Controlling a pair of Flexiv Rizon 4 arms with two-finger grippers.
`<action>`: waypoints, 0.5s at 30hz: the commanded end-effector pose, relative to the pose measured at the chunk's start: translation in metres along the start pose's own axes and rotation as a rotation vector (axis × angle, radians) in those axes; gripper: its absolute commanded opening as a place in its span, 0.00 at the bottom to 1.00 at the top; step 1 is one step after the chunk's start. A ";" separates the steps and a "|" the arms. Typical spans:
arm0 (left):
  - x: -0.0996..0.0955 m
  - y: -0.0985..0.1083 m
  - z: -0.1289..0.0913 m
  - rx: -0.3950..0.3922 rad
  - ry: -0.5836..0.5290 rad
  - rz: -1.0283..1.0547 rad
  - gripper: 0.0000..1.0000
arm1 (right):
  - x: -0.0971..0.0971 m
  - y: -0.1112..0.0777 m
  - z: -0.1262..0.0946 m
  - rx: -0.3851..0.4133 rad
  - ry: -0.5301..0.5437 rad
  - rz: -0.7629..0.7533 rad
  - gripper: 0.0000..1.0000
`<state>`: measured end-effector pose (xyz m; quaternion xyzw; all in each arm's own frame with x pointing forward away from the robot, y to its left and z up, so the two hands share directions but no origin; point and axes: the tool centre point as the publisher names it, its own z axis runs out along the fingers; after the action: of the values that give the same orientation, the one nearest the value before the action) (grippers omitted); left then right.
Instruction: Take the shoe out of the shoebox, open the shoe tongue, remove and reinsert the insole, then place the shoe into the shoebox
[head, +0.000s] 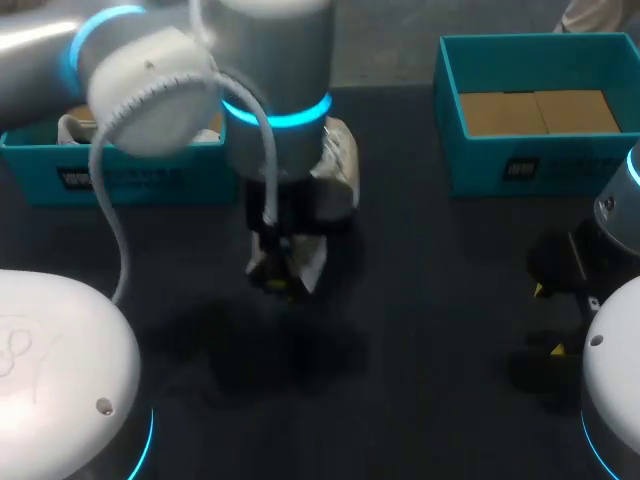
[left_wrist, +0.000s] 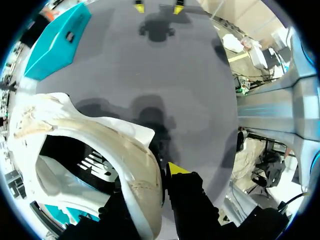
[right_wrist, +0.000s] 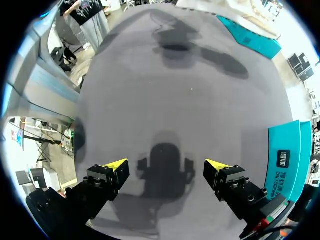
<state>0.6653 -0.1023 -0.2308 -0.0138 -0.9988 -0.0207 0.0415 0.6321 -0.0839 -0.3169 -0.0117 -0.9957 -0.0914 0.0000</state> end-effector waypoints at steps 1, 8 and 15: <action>-0.018 0.051 -0.030 0.053 0.030 -0.005 0.00 | 0.002 0.000 0.000 0.002 -0.002 0.000 1.00; -0.042 0.072 -0.049 0.056 0.047 -0.016 0.00 | 0.002 0.000 0.000 0.002 -0.002 0.000 1.00; -0.052 0.081 -0.060 0.040 0.070 -0.036 0.00 | 0.002 0.000 0.000 0.002 -0.002 0.000 1.00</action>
<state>0.7250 -0.0315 -0.1749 0.0061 -0.9970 -0.0060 0.0775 0.6321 -0.0838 -0.3169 -0.0116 -0.9957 -0.0914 0.0000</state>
